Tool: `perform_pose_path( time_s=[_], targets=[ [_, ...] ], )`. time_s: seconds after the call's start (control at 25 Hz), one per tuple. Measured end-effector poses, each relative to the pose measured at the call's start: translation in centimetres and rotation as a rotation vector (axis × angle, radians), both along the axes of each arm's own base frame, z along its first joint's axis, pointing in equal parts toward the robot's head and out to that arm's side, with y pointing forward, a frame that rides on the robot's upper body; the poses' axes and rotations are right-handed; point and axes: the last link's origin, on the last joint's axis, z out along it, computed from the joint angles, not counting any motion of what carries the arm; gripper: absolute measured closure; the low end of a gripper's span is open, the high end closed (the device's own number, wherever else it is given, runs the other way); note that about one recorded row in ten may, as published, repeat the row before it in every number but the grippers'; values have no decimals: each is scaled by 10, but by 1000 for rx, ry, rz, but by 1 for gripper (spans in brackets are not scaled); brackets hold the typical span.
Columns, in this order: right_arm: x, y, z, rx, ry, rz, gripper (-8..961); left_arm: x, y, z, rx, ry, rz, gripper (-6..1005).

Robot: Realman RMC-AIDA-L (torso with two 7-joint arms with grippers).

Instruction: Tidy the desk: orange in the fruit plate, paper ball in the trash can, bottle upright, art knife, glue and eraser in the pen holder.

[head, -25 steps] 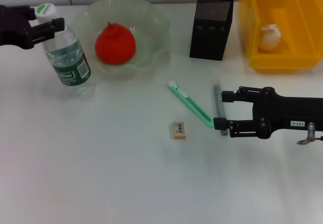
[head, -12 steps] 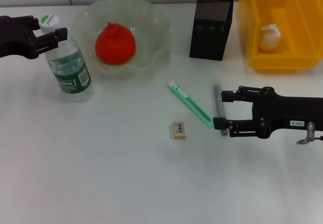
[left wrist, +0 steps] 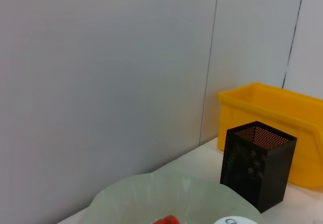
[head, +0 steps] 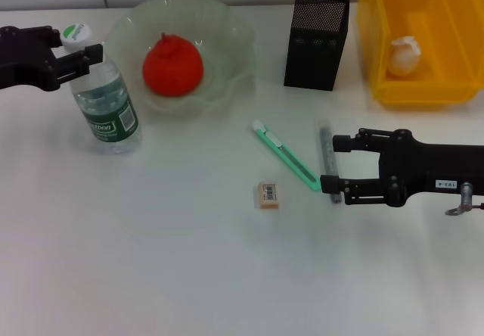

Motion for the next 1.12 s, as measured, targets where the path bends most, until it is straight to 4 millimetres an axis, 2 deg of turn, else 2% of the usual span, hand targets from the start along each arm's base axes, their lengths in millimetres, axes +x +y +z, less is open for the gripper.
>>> perform_pose_path(
  time_s=[0.6, 0.84, 1.04, 1.12],
  targets=[
    [0, 0, 0, 0, -1, 1, 150, 3, 0, -1, -6, 14, -27, 551],
    [0, 0, 0, 0, -2, 0, 151, 3, -1, -1, -6, 14, -30, 455],
    [0, 0, 0, -1, -3, -1, 150, 6, -3, 2, -3, -20, -41, 213],
    [1, 0, 0, -1, -2, -2, 150, 13, -4, 14, 25, -95, -64, 142]
  ],
)
